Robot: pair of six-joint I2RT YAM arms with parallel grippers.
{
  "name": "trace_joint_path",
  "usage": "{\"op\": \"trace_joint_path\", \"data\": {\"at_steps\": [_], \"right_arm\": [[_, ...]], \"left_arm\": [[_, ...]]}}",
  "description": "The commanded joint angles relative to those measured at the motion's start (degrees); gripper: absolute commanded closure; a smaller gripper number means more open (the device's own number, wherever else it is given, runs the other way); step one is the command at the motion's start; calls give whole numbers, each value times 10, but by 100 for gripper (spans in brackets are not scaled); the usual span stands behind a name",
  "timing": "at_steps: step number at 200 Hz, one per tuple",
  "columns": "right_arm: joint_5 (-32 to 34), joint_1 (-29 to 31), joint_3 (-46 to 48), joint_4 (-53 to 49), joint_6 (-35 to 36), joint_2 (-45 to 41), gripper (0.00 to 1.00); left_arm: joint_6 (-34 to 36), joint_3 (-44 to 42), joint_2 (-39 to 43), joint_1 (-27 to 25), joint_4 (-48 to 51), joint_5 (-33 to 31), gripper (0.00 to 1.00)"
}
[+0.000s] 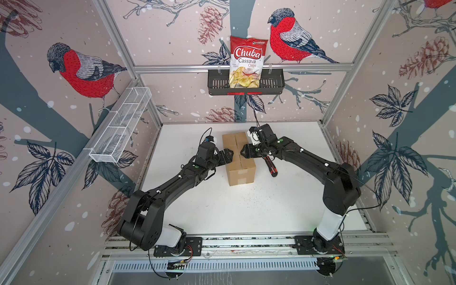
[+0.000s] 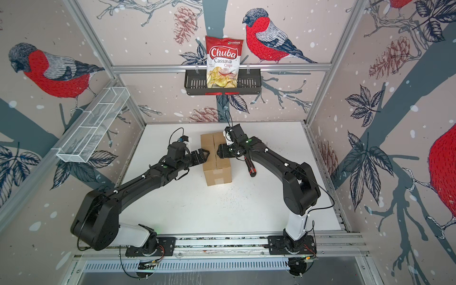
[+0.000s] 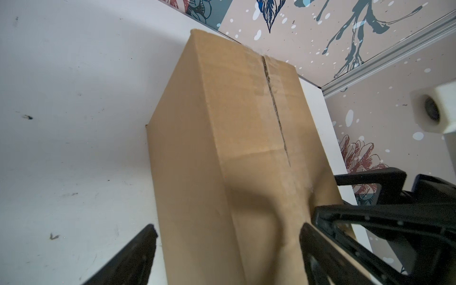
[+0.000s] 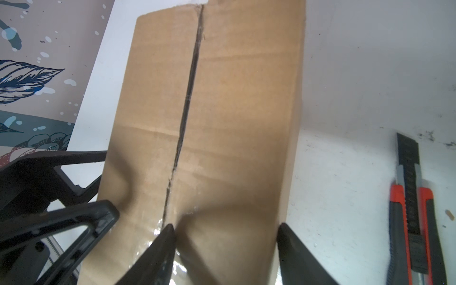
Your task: Unpack the express box
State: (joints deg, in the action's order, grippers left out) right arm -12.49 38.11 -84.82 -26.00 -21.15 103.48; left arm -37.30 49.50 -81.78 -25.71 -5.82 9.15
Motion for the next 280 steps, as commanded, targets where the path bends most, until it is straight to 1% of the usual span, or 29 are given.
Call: {"op": "trace_joint_path", "data": {"at_steps": [1,24,96,124,181,185,189,240,280], "right_arm": [[1,1,4,-20,1,4,40],[5,1,4,-23,-1,6,43],[10,3,16,-18,-12,6,45],[15,5,18,-17,-18,3,46],[57,15,19,-27,-56,-6,49],[60,16,20,-27,-60,-7,49],[63,17,21,-27,-64,-9,50],[91,28,38,-18,-107,-20,55],[99,37,52,-8,-130,-20,58]], "left_arm": [[0,7,-2,-2,-15,6,10],[3,10,-4,-4,-10,6,10],[4,17,-11,-6,-7,8,10],[10,27,-10,-7,8,6,10],[43,70,0,-7,101,-20,8],[47,73,-1,-7,110,-22,4],[50,74,-2,-7,118,-24,3],[82,143,-22,-7,220,-40,3],[91,172,-34,-12,257,-40,4]]}}
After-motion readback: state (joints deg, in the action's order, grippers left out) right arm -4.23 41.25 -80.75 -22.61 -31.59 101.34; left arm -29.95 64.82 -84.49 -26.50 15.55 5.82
